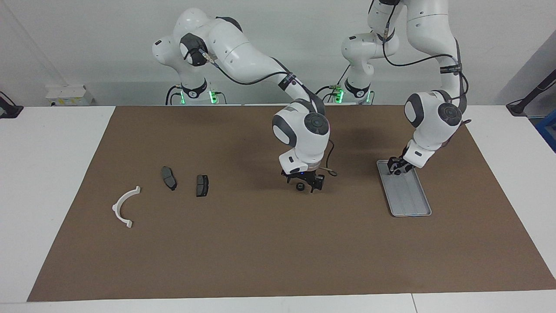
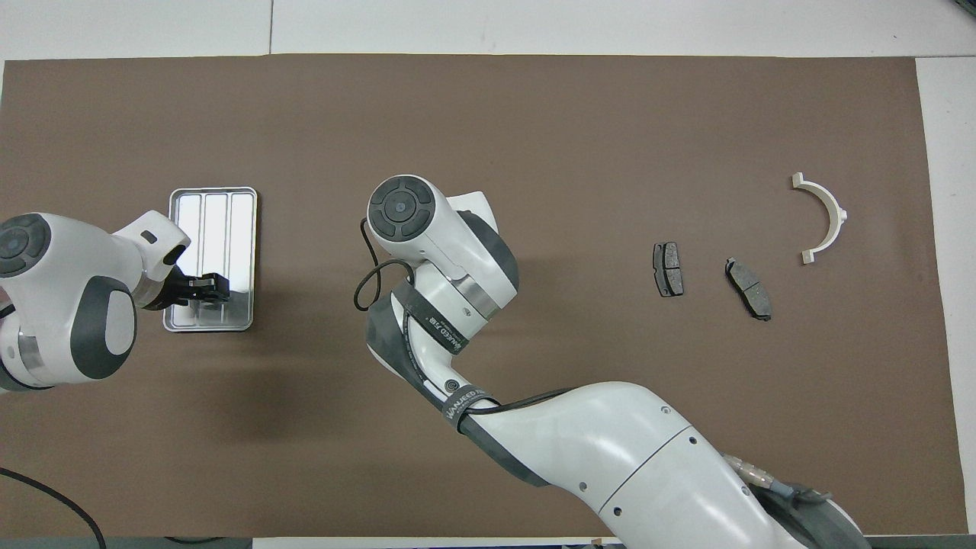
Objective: Place bearing gear from tray to pile
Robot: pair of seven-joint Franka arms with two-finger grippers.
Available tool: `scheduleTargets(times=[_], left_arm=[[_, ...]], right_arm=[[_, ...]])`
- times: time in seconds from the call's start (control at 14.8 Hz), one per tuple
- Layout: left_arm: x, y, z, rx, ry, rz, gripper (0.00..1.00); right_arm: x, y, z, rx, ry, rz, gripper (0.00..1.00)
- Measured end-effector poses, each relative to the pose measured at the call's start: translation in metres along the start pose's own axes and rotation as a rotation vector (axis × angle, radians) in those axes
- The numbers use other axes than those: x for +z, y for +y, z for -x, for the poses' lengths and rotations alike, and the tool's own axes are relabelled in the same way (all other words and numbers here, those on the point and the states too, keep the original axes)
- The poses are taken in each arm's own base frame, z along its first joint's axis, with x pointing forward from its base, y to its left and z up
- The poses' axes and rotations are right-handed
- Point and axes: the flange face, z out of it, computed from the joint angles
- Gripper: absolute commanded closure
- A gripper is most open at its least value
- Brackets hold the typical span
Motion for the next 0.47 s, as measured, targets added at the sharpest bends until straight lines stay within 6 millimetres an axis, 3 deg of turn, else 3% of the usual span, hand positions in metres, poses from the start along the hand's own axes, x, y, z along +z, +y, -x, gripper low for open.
scheduleTargets(times=[0.27,0.47], left_arm=[[0.000,0.000,0.000,-0.002,0.001,0.000,0.42],[0.001,0.000,0.000,-0.002,0.000,0.000,0.48]], right_arm=[[0.006,0.000,0.004,0.010,-0.033,-0.002,0.01],[0.014,0.001,0.008,0.005,-0.039,0.009,0.11]])
